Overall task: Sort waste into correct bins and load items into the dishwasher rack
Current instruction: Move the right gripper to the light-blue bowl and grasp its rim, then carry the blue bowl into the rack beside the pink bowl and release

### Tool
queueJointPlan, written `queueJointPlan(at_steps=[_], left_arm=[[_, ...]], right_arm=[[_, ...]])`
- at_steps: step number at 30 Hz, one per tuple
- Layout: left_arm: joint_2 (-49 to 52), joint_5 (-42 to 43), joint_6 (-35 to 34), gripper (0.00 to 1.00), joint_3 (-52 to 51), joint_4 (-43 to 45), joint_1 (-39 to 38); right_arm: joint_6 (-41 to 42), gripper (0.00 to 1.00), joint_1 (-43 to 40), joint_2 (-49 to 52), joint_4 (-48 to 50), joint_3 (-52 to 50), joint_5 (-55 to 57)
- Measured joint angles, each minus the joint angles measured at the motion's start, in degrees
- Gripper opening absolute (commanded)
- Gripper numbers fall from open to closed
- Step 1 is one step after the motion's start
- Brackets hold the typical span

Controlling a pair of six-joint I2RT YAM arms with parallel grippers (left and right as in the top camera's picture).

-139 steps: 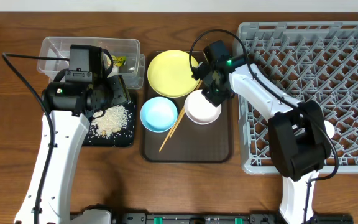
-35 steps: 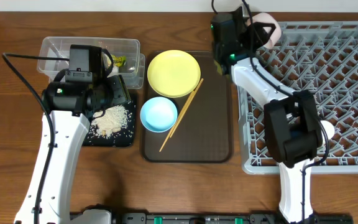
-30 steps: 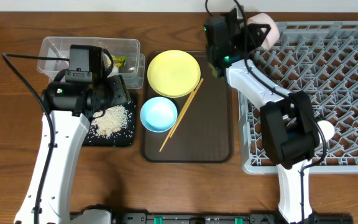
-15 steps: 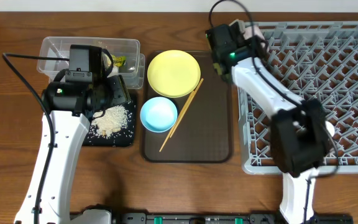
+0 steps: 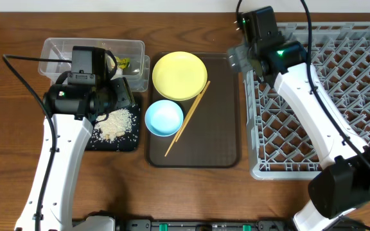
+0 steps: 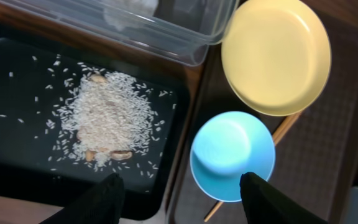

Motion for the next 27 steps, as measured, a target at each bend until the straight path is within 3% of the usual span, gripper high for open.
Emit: queueJointPlan(at_steps=[7, 10, 12, 15, 27], left_arm=[[0.0, -7.0, -4.1, 0.64, 0.0, -4.1, 3.6], [0.0, -8.0, -5.8, 0.64, 0.0, -5.1, 8.7], [0.0, -8.0, -6.4, 0.64, 0.0, -5.2, 11.9], [0.0, -7.1, -7.1, 0.64, 0.0, -5.4, 15.8], [0.0, -5.2, -7.5, 0.64, 0.0, -5.6, 18.8]], right_arm=[[0.6, 0.99, 3.4, 1.8, -1.8, 0.0, -23.1], [1.6, 0.89, 6.3, 3.8, -2.0, 0.0, -27.3], [2.6, 0.68, 7.9, 5.3, -2.1, 0.0, -28.6], [4.5, 0.57, 10.6, 8.5, -2.3, 0.0, -29.5], [12.4, 0.43, 15.9, 19.3, -3.7, 0.0, -24.6]])
